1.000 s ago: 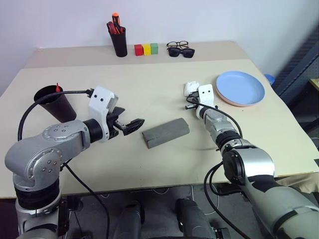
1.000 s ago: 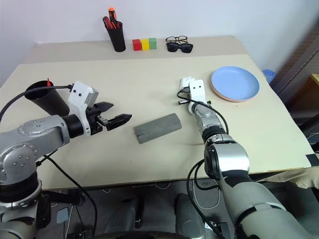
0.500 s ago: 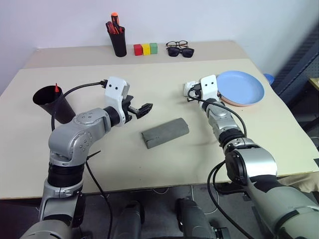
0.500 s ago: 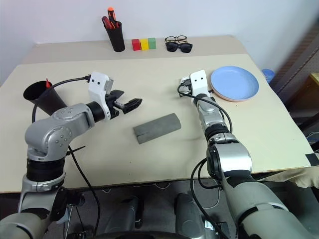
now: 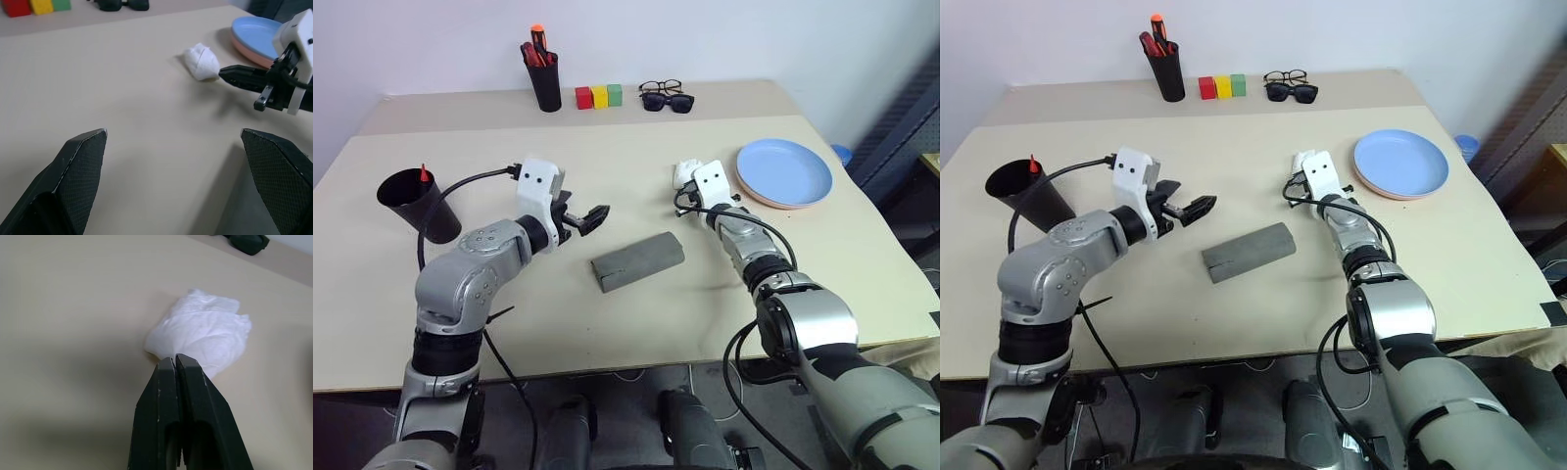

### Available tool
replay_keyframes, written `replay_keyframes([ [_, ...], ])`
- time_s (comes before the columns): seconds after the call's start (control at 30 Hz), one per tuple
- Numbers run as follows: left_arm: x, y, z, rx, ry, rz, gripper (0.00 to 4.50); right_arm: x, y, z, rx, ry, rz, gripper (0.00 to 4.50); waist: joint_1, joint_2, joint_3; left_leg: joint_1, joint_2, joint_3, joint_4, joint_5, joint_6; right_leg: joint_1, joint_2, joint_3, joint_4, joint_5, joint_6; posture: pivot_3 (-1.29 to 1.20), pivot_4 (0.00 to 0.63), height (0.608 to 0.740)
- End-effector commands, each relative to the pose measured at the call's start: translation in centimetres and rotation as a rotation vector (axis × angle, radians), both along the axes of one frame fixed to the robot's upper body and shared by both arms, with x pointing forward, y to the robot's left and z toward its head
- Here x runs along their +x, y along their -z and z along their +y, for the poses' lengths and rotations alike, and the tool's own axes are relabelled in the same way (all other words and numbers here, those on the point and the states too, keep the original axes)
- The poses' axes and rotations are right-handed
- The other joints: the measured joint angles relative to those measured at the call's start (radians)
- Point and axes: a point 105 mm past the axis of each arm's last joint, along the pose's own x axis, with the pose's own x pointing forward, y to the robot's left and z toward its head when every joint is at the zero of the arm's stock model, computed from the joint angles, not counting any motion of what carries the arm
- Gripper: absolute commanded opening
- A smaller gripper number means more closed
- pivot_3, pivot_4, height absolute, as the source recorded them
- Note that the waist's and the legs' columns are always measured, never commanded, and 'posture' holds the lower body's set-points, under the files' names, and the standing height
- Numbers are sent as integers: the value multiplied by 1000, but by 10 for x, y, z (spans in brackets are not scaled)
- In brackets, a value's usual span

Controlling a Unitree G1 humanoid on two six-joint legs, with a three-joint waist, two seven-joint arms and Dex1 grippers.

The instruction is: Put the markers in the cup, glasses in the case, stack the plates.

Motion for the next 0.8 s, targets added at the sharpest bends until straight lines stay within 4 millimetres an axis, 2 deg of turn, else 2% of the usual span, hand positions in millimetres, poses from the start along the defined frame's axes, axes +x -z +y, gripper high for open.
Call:
replay_keyframes([
  [0.03,-6,-14,8,-1,-30,-60,4500,4,-20,14,73,-37,-47,26,0,0,0,0,0,0,0,0,0,0,0,0,0,0,0,0,150,740],
  [0.23,-9,-15,10,0,-45,-63,4500,5,-22,14,66,-22,-60,26,3,0,0,0,0,0,0,0,0,0,0,0,0,0,0,0,150,740],
  [0.6,-7,2,18,36,-3,-14,4500,-1,-60,27,103,-196,-222,26,-1,0,0,1,0,0,-1,0,0,0,0,0,0,0,0,0,150,740],
  [0.8,0,-1,6,28,49,-22,4500,-1,-54,15,61,-174,-204,26,3,0,0,0,0,0,-1,0,-1,0,0,0,0,-1,-3,0,150,740],
])
